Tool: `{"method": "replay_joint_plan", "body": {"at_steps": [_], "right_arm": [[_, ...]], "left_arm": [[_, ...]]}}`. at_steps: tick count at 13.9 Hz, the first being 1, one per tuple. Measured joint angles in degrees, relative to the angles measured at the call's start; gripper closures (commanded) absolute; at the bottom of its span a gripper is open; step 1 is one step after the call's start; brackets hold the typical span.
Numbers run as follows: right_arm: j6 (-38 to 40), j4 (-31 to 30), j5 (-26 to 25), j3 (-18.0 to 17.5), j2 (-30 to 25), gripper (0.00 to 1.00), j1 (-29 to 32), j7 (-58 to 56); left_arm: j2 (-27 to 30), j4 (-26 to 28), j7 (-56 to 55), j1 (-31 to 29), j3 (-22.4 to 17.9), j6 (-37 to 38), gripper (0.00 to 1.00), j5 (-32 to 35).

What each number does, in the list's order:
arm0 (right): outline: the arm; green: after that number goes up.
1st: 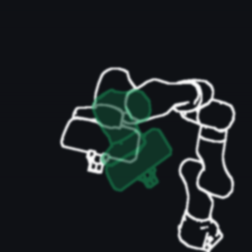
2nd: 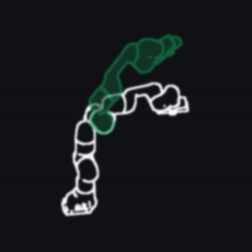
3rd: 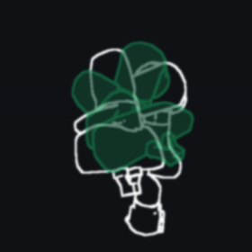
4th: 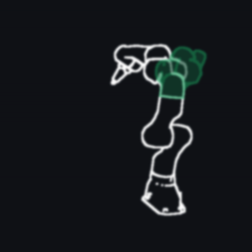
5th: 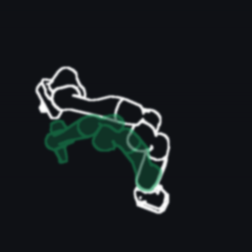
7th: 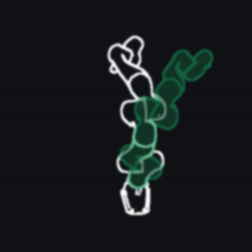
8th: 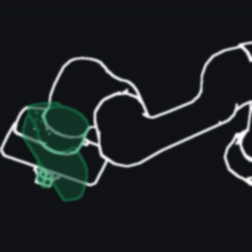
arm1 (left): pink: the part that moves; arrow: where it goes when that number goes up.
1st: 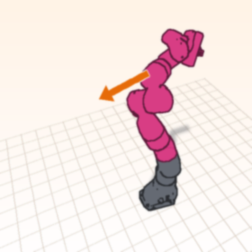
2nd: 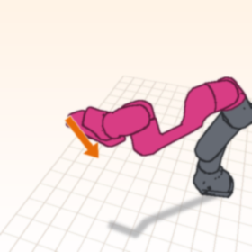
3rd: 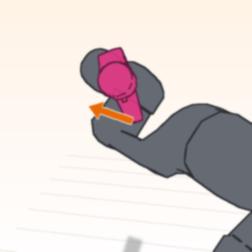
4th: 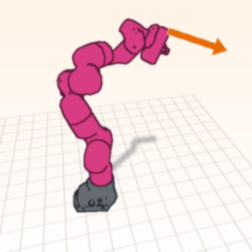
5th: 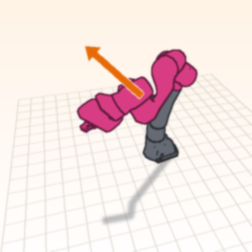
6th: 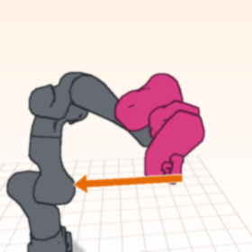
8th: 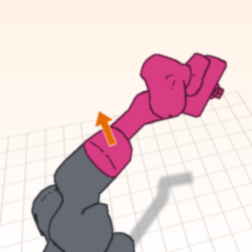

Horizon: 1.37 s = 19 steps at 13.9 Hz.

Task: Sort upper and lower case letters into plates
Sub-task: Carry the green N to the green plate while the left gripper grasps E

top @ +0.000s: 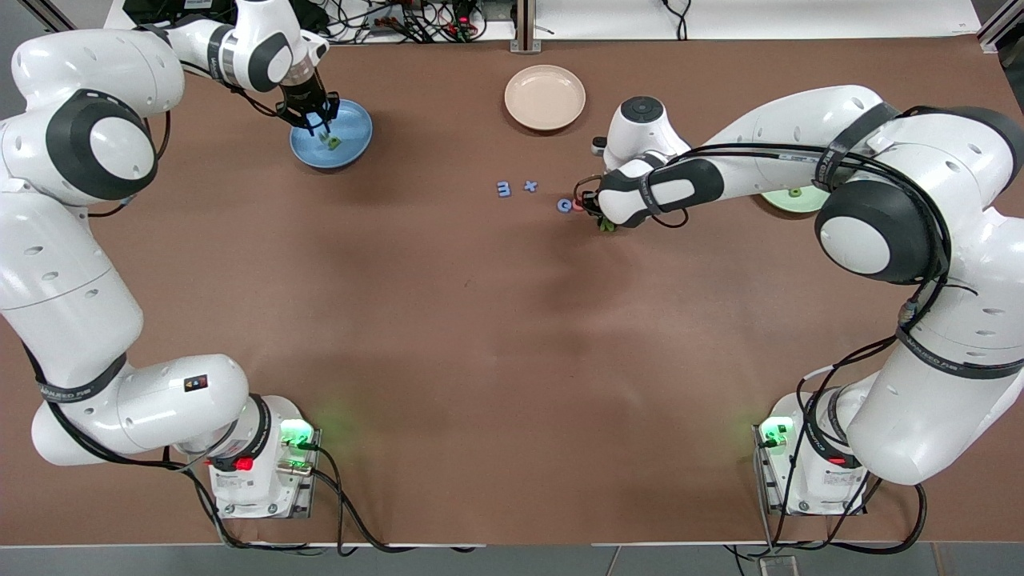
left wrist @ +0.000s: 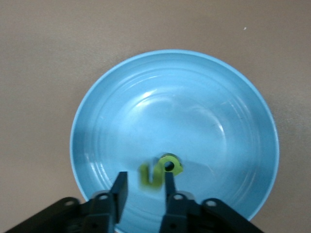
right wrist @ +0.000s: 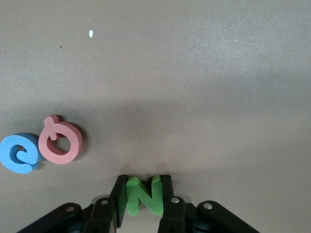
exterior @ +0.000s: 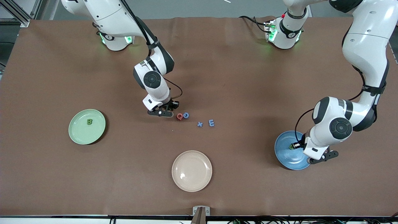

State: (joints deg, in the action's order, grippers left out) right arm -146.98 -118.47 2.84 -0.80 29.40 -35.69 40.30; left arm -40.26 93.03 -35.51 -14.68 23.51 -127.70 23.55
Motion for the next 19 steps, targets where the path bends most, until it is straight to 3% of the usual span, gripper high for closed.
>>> {"method": "replay_joint_plan", "body": {"at_steps": [3,6,10,15,19], "right_arm": [[1.01,0.68,0.00,0.13,-0.58,0.87,-0.01,0.00],[11.82,2.60,-0.11,1.48,-6.44,0.87,1.50,-1.43],[24.23,2.41,-0.14,2.23,-16.27,0.87,13.27,-18.95],[22.47,0.54,-0.16,2.49,-16.00,0.87,30.50,-42.93],[15.80,-0.03,-0.16,2.49,-11.03,0.87,37.94,-51.29]], "left_arm": [[0.26,-0.20,-1.09,0.32,0.45,-0.06,0.00,0.00],[0.45,-0.25,-9.06,2.74,2.90,-0.01,0.00,0.00],[0.44,-0.20,-24.69,12.88,4.09,0.09,0.00,0.00],[-1.13,-1.43,-36.61,23.42,3.91,0.02,0.11,0.00],[-6.17,-7.68,-47.06,31.29,3.67,-0.01,0.22,0.00]]}}
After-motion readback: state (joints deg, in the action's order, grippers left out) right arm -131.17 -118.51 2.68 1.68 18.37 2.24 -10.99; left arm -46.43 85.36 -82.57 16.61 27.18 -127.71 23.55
